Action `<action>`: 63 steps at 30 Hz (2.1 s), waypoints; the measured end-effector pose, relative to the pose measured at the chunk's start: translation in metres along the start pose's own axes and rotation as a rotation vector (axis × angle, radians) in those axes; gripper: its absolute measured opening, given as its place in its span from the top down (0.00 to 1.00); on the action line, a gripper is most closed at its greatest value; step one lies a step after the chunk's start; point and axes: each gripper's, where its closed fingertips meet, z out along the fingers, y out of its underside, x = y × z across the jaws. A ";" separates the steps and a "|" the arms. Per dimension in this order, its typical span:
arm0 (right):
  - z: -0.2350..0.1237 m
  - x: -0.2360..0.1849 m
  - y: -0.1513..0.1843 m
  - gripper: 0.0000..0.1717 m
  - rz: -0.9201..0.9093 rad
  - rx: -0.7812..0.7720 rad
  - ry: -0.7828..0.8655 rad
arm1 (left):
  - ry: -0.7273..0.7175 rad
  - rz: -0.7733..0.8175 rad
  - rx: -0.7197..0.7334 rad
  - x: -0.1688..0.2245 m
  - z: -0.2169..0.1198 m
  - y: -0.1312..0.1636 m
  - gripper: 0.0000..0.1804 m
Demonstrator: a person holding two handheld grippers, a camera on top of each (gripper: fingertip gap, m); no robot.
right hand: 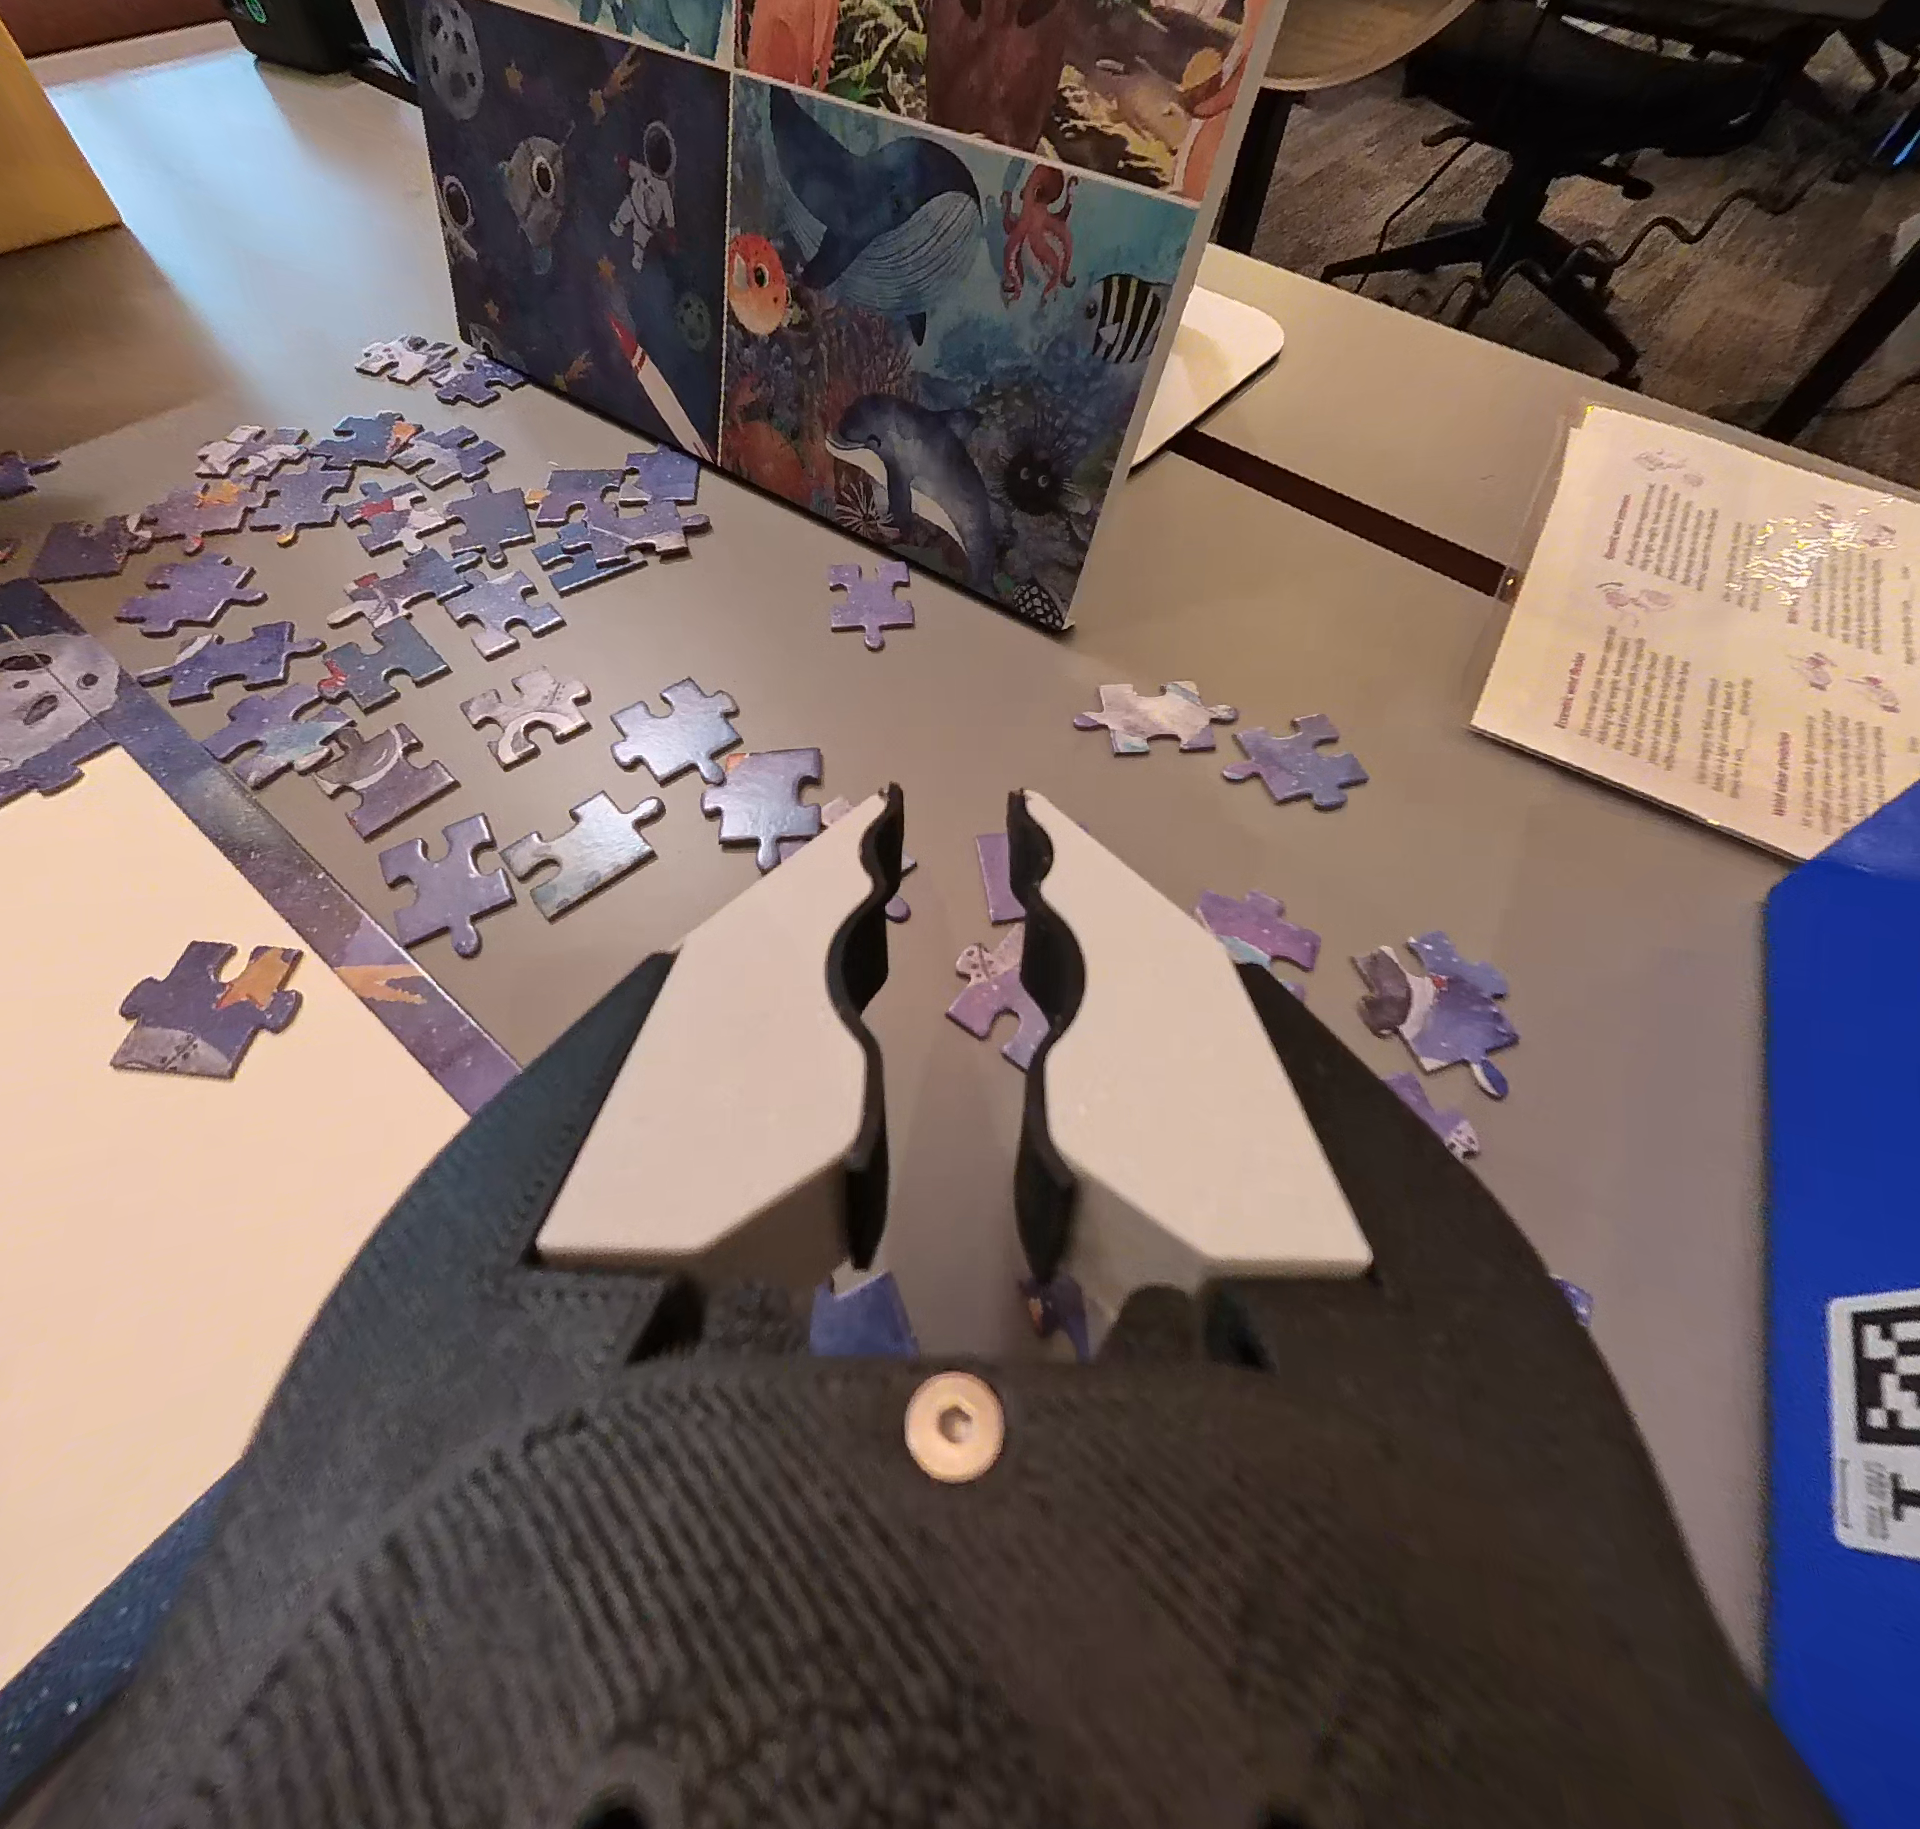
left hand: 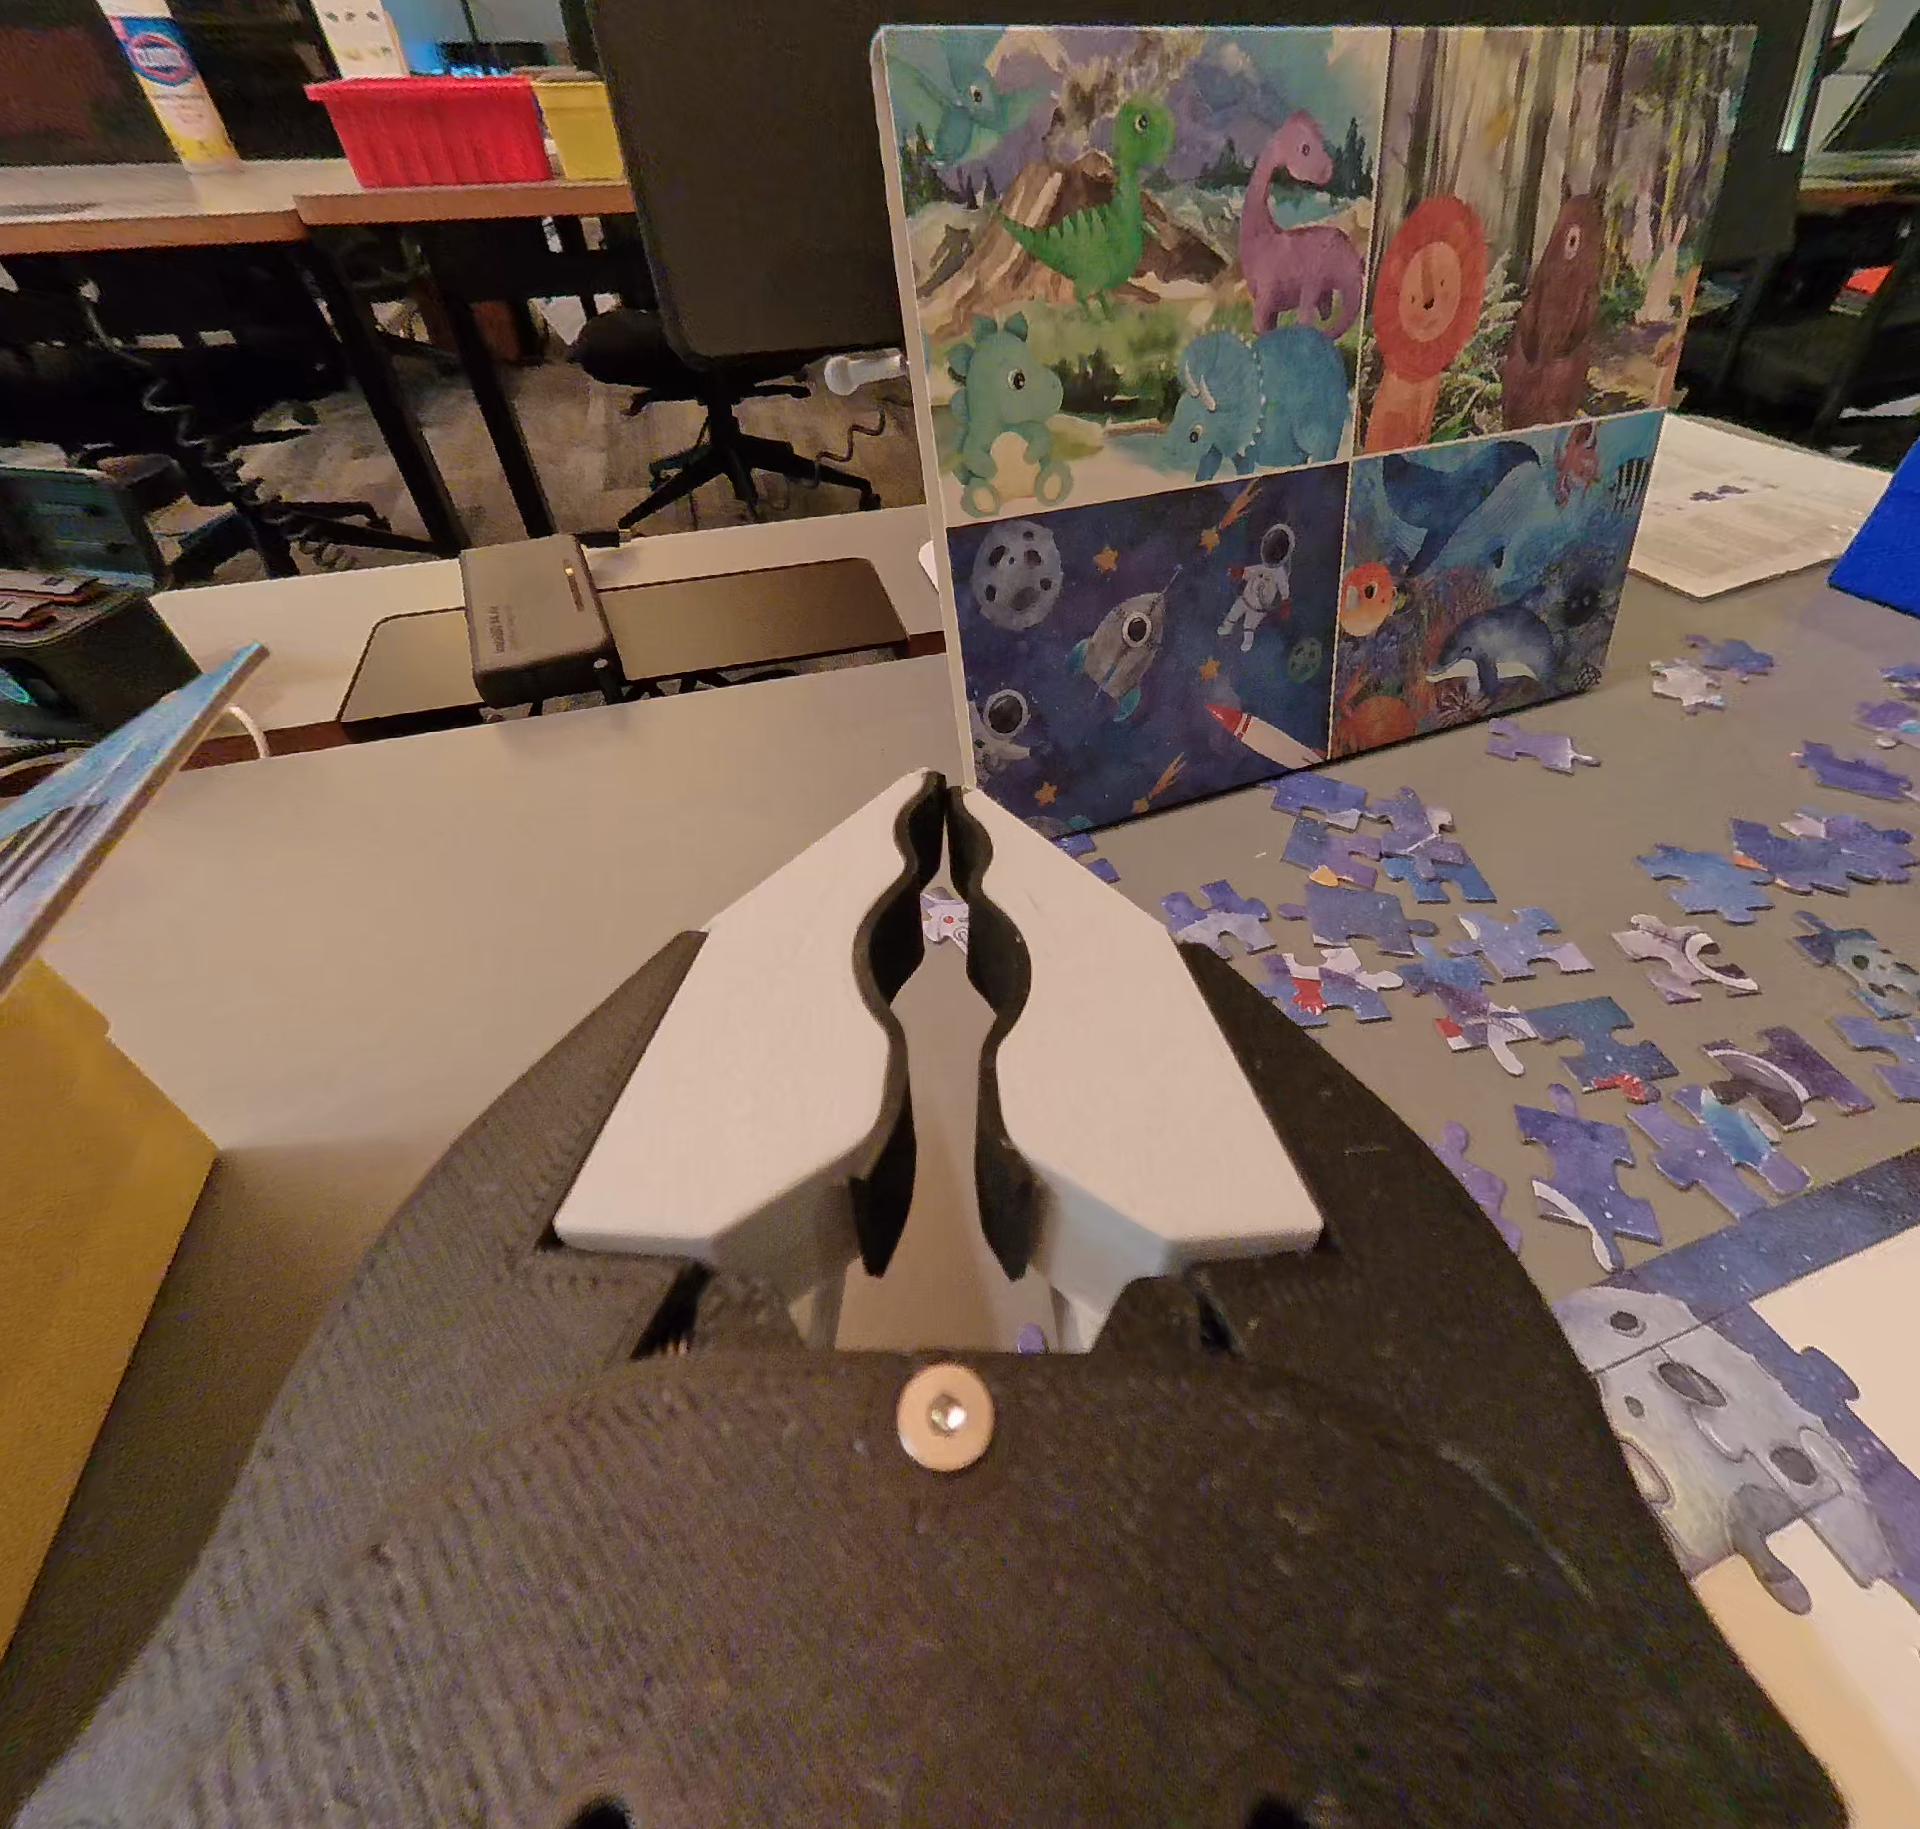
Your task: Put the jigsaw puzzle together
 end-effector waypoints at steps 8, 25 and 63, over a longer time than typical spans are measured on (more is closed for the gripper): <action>0.001 -0.001 0.000 0.89 -0.002 0.000 0.000 | -0.001 -0.005 -0.003 -0.001 0.001 0.001 1.00; 0.002 -0.002 0.002 0.89 -0.007 -0.008 -0.002 | 0.006 0.004 -0.018 0.002 0.002 0.004 1.00; -0.014 -0.007 -0.022 0.88 0.001 0.077 -0.014 | 0.068 -0.065 -0.558 0.002 0.076 0.091 0.84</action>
